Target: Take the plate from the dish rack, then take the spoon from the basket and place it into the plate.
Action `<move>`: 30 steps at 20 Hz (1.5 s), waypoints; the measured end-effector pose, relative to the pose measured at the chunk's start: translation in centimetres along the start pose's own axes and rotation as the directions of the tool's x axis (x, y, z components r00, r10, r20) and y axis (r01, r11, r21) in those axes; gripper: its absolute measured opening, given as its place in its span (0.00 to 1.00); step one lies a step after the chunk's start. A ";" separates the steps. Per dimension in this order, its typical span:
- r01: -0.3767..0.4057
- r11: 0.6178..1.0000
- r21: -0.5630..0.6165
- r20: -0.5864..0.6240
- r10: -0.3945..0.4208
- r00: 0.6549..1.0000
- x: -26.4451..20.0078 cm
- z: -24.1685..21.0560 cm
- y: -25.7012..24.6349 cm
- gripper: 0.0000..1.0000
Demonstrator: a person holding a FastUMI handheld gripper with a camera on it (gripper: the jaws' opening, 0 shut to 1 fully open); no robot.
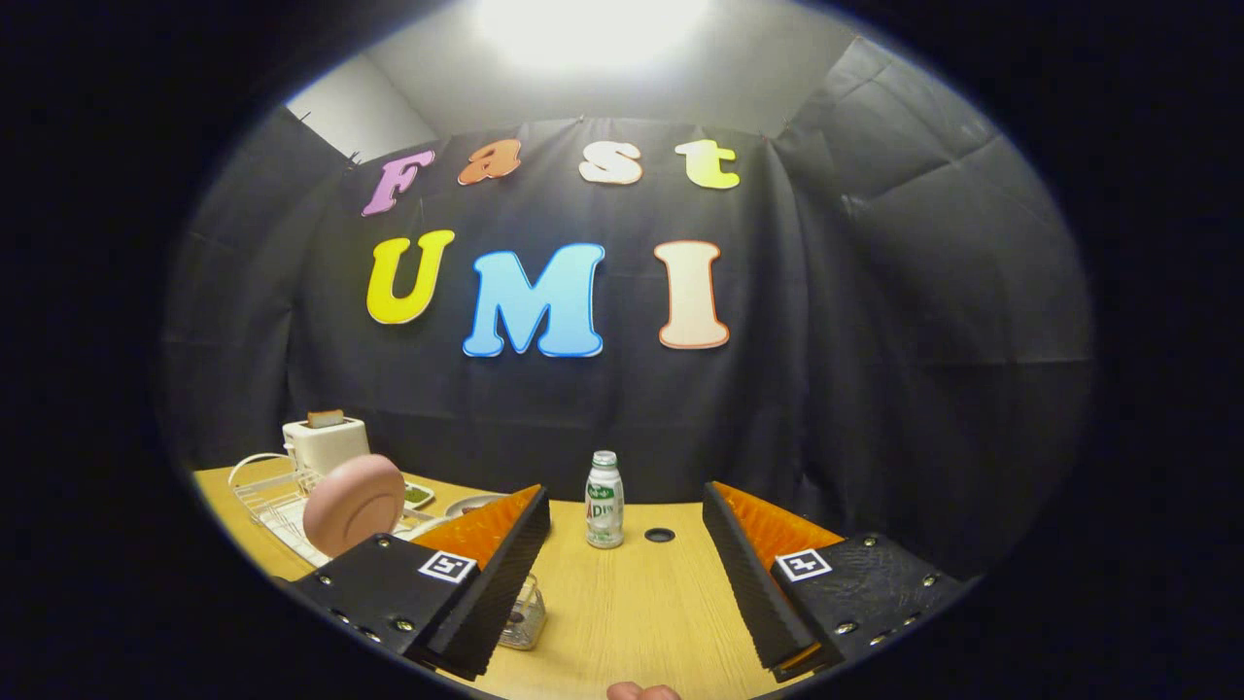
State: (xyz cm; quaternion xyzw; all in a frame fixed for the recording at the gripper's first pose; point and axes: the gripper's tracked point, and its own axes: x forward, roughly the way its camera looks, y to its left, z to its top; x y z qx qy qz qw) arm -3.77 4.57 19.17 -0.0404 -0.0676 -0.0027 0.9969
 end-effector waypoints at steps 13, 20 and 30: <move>0.019 1.000 0.013 -0.040 -0.019 0.999 0.0 9.1 9.5 0.96; -0.113 0.984 0.134 -0.398 0.158 0.904 2.2 6.0 18.2 0.96; -0.089 0.994 0.066 -0.807 0.106 0.581 5.9 -3.8 25.5 0.97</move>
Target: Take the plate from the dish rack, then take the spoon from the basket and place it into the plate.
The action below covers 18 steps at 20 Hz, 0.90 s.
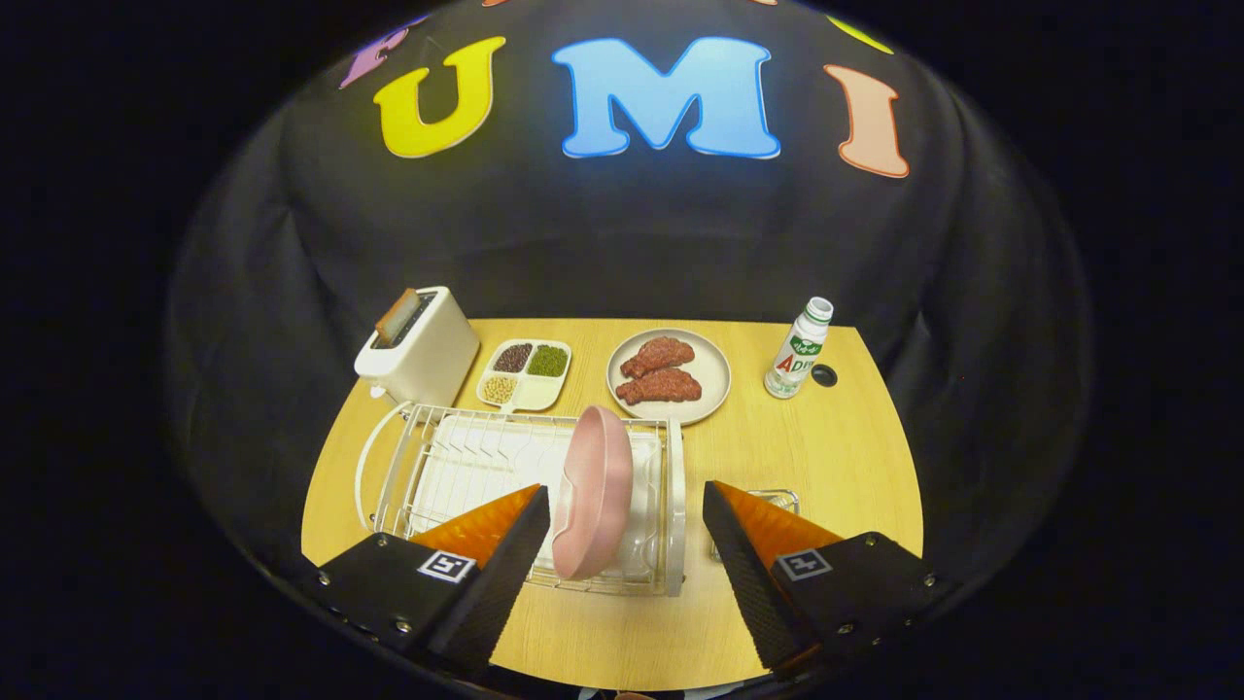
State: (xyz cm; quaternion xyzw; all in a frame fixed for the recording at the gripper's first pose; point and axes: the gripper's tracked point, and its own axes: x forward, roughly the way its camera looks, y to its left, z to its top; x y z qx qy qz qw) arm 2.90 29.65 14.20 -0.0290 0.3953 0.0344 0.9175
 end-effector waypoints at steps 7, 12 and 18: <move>0.132 0.991 -0.019 -0.143 -0.134 0.981 5.6 -0.5 0.1 0.95; 0.165 0.986 -0.020 -0.240 -0.165 0.957 7.3 -1.5 -0.4 0.89; 0.258 0.965 -0.050 -0.350 -0.259 0.900 8.0 -3.0 -1.6 0.28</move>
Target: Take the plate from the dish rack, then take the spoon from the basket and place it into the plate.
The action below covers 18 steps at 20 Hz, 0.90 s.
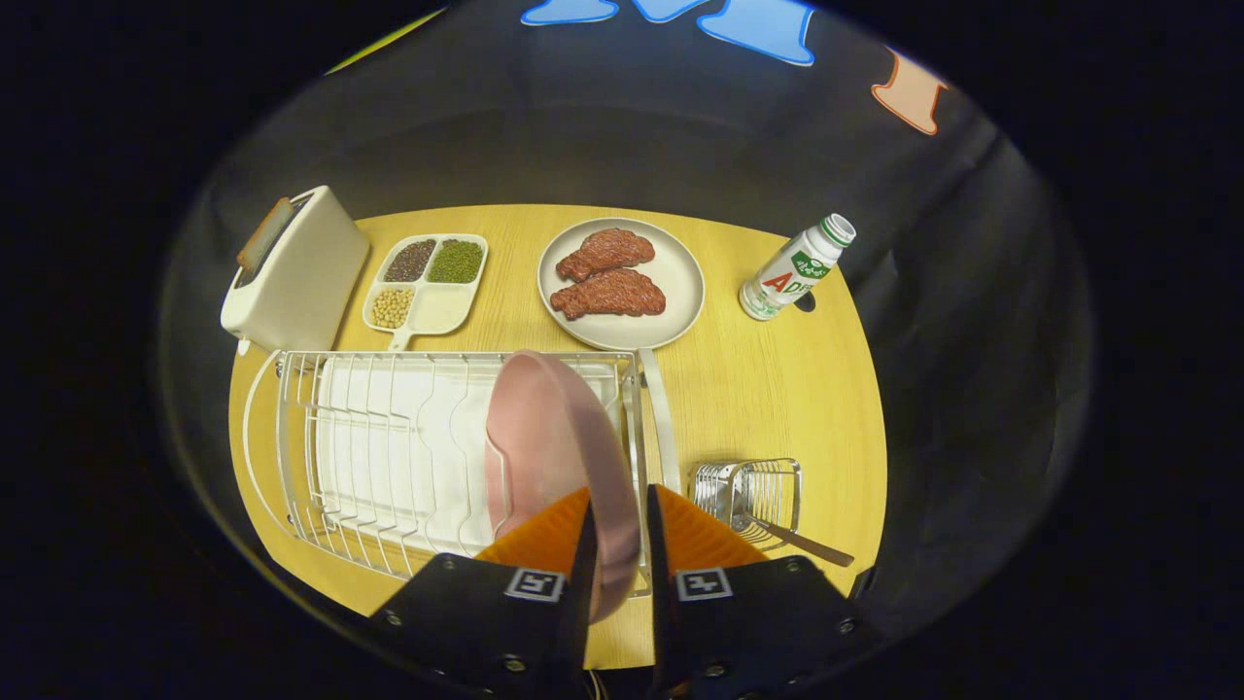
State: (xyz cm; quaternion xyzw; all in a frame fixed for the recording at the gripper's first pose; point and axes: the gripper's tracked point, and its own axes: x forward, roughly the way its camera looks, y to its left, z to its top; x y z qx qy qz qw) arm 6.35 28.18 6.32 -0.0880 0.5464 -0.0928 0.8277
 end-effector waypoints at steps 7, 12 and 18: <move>0.187 0.965 -0.182 -0.070 -0.202 0.977 -2.5 0.7 0.2 0.16; 0.264 0.938 -0.224 -0.041 -0.279 0.959 -4.6 3.2 0.0 0.10; 0.150 0.972 -0.179 -0.053 -0.162 0.985 -3.4 2.7 -1.0 0.39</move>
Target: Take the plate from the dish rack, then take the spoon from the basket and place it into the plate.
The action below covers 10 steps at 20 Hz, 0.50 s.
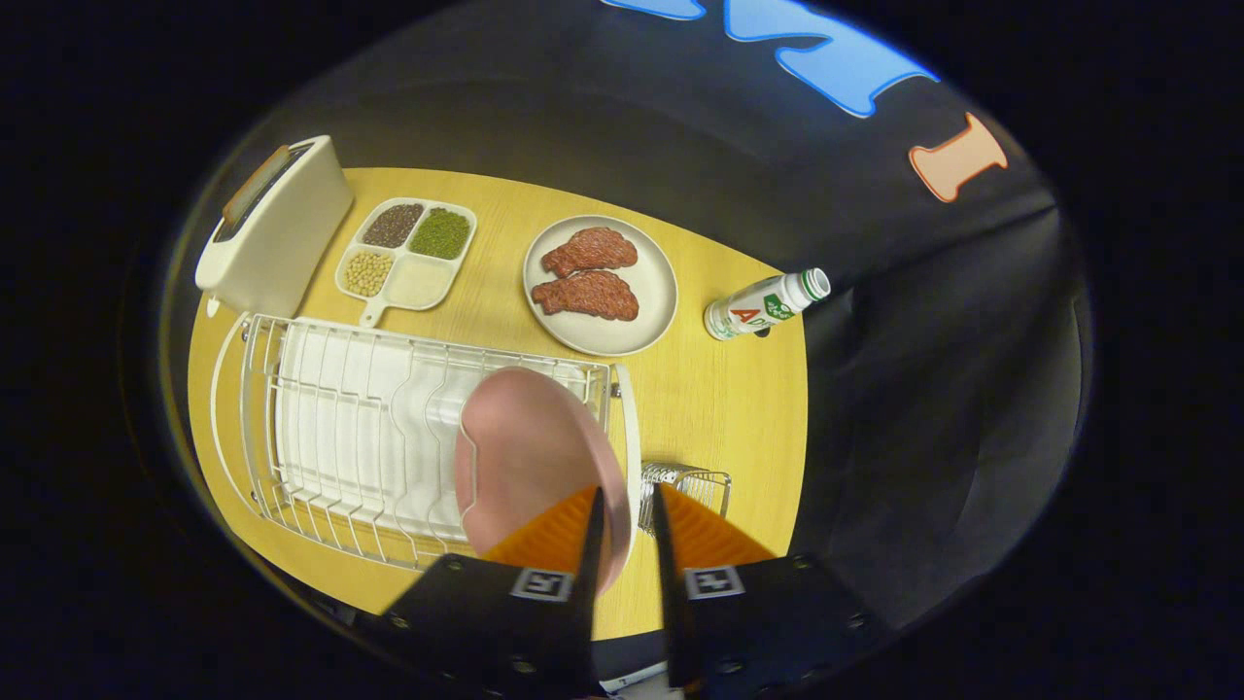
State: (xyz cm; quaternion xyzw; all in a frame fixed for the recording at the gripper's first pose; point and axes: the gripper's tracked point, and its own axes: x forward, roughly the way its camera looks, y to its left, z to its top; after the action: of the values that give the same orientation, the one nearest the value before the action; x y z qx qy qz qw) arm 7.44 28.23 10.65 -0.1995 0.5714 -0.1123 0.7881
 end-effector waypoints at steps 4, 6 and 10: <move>-0.072 0.996 0.053 -0.034 0.074 0.997 1.5 -0.7 0.9 0.55; -0.078 0.993 0.088 -0.053 0.083 0.995 2.7 -1.2 1.1 0.62; -0.071 0.994 0.078 -0.018 0.072 0.997 1.8 -0.3 1.1 0.08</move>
State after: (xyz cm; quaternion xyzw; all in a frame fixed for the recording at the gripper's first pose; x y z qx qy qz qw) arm 7.65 28.47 8.52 -0.1470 0.5815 -0.1082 0.7928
